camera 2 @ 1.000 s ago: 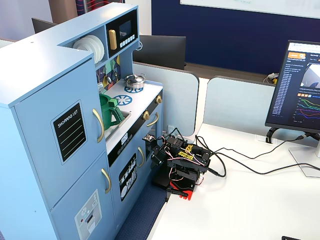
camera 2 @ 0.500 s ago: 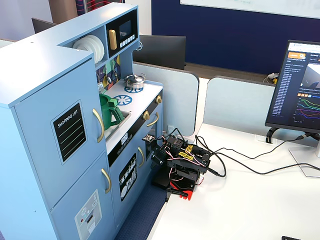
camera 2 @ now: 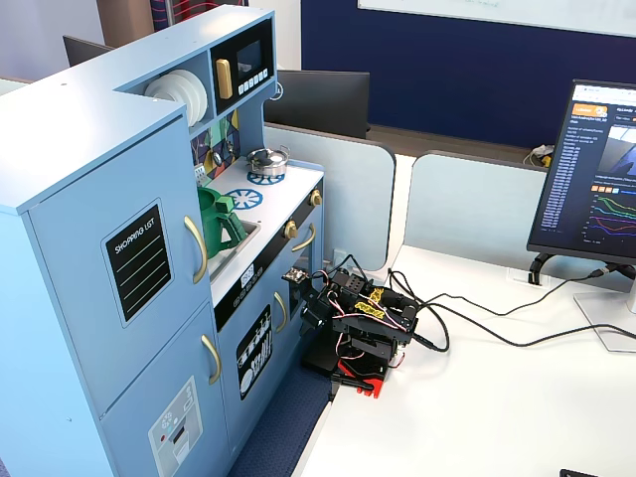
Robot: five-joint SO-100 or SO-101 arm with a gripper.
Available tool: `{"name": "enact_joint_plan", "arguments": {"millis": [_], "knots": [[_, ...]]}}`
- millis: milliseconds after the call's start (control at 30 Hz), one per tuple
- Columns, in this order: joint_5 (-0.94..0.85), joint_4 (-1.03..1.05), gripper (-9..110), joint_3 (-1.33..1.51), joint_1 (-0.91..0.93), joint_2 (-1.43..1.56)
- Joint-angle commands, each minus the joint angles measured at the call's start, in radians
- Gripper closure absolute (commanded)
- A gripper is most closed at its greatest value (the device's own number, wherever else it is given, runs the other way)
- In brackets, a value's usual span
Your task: Close the left cabinet door
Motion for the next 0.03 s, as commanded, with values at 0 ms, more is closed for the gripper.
{"name": "enact_joint_plan", "arguments": {"millis": [0], "knots": [[-0.005, 0.186, 100, -0.005, 0.020, -0.006]]}}
